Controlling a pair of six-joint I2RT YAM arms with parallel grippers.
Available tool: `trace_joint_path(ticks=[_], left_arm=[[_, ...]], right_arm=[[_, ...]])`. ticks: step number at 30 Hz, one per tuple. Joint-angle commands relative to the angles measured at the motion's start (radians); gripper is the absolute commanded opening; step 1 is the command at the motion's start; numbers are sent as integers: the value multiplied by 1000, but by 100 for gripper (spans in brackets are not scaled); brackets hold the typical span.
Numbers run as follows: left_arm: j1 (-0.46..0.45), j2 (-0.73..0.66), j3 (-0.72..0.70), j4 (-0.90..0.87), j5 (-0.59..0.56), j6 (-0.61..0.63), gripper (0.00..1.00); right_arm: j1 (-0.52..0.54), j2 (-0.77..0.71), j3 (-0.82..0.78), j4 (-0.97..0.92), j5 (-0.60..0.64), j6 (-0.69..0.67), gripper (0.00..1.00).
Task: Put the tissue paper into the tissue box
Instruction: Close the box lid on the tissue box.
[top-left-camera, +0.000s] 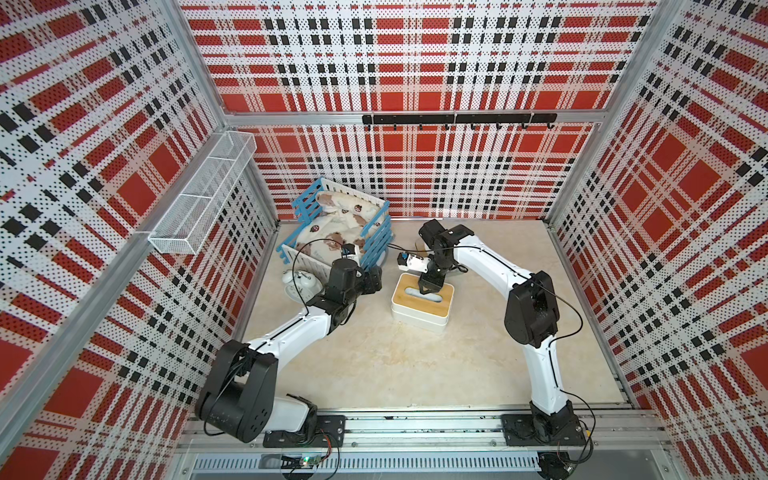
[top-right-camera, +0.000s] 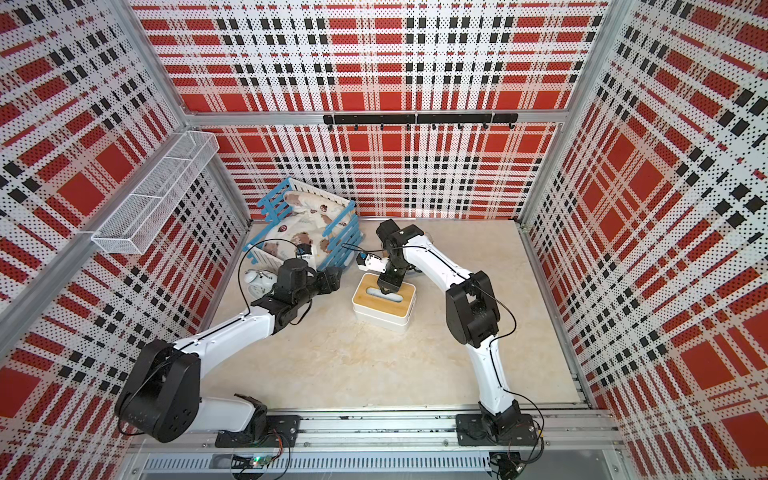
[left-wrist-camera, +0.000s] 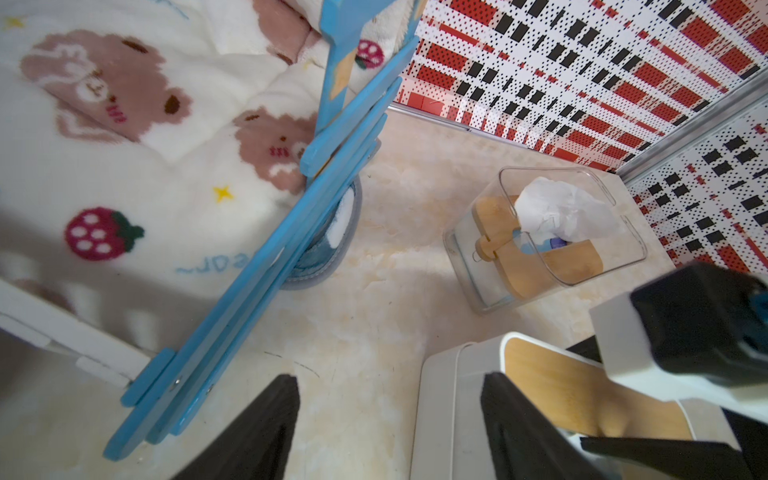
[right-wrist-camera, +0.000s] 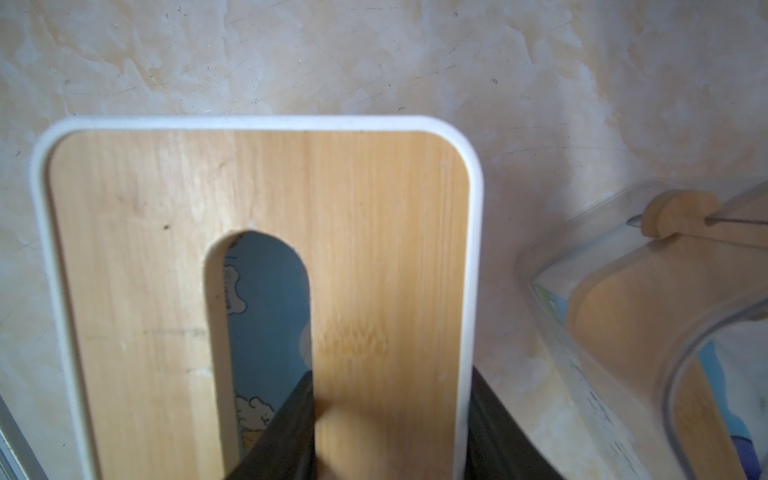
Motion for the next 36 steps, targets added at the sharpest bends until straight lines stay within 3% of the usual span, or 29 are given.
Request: trace_joint_path(ticks=[1, 16, 27, 31, 36], left_arm=[[-7, 5, -7, 28, 14, -4, 76], [-47, 61, -2, 87, 124, -31, 78], [-48, 97, -43, 151, 248, -56, 75], [-60, 135, -28, 158, 296, -52, 69], [-81, 199, 9, 155, 317, -42, 60]], right_arm=[[14, -14, -25, -4, -6, 23, 30], [12, -102, -91, 57, -48, 53, 68], [-16, -216, -176, 145, -117, 82, 72], [-40, -318, -285, 248, -167, 150, 72], [-62, -453, -469, 407, -137, 302, 73]])
